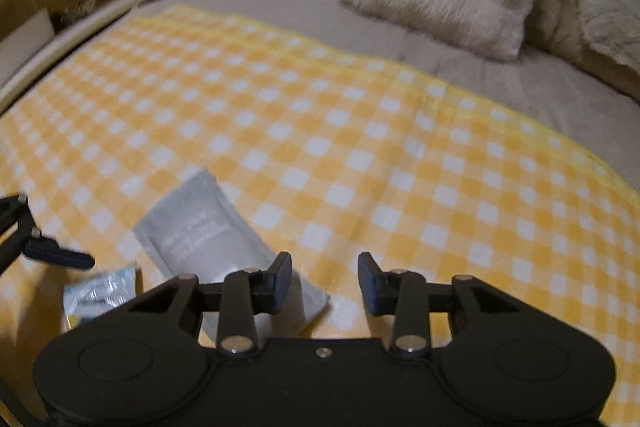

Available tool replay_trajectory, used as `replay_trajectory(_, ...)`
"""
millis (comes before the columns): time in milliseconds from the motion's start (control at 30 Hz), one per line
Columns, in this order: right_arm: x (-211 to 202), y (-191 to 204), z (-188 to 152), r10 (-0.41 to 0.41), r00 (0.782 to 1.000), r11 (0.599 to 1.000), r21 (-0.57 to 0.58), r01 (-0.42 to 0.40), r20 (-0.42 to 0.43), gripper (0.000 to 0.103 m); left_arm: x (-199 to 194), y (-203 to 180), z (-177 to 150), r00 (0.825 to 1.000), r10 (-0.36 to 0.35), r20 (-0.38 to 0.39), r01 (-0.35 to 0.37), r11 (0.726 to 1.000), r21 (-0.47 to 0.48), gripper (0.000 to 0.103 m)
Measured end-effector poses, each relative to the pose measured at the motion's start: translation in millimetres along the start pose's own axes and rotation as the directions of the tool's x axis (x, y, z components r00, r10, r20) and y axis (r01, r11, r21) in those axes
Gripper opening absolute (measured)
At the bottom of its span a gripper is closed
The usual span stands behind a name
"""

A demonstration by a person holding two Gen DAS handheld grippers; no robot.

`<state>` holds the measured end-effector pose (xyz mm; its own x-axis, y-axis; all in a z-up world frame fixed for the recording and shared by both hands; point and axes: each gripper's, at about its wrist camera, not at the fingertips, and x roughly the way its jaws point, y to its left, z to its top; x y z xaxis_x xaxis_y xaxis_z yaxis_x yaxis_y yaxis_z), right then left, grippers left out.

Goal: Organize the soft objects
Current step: 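Grasp the white printed sachet with the left gripper while the right grasps the grey pouch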

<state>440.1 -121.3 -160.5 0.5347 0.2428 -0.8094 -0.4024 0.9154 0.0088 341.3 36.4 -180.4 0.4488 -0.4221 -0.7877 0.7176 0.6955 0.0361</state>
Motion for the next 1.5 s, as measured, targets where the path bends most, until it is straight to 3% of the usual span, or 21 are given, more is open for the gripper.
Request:
replay_trajectory(167,-1.1,8.8,-3.0,0.107,0.990,0.989,-0.092,-0.116,-0.096,0.037,7.1,-3.1,2.4,0.999,0.008,-0.031,-0.008,1.000,-0.001,0.099)
replay_trajectory(267,-9.6,8.0,-0.1,0.113,0.991,0.990,-0.074,-0.118,-0.073,0.039,4.5,-0.6,5.0,0.999,0.034,-0.037,-0.035,0.999,-0.026,0.090)
replay_trajectory(367,-15.1,4.6,2.1,0.179,0.984,0.984,-0.010,-0.179,-0.023,0.061,1.9,0.7,5.3,0.998,0.037,-0.047,-0.039,0.999,-0.034,0.089)
replay_trajectory(433,-12.3,9.4,1.9,0.216,0.976,0.976,-0.016,-0.217,-0.033,0.085,0.2,0.4,4.0,0.998,0.042,-0.053,-0.043,0.999,-0.026,0.087)
replay_trajectory(500,-9.0,20.7,-0.2,0.224,0.974,0.972,-0.066,-0.227,-0.043,0.091,-2.2,-0.1,3.5,0.997,0.045,-0.056,-0.047,0.998,-0.029,0.082)
replay_trajectory(600,-2.0,33.5,-3.9,0.198,0.977,0.970,-0.130,-0.207,-0.075,0.091,-5.7,1.5,4.8,0.997,0.045,-0.062,-0.048,0.998,-0.052,0.071)
replay_trajectory(800,8.5,43.2,-12.7,0.163,0.980,0.967,-0.178,-0.181,-0.113,0.081,-11.1,1.0,3.7,0.994,0.057,-0.096,-0.062,0.997,-0.055,0.070)
replay_trajectory(833,7.7,43.3,-13.8,0.165,0.980,0.966,-0.181,-0.183,-0.113,0.072,-12.0,0.6,3.4,0.993,0.058,-0.099,-0.063,0.996,-0.056,0.070)
replay_trajectory(1000,0.4,43.5,-15.0,0.177,0.977,0.963,-0.184,-0.196,-0.115,0.051,-19.0,-3.2,-0.4,0.991,0.068,-0.119,-0.076,0.995,-0.065,0.069)
replay_trajectory(1267,-22.3,41.9,-16.5,0.151,0.986,0.974,-0.160,-0.160,-0.066,0.049,-36.5,-6.0,-3.2,0.984,0.115,-0.133,-0.130,0.986,-0.109,0.068)
replay_trajectory(1500,-57.2,35.1,-17.9,0.162,0.987,0.981,-0.107,-0.161,0.002,0.049,-65.4,-7.0,2.6,0.981,0.177,-0.082,-0.189,0.965,-0.183,0.068)
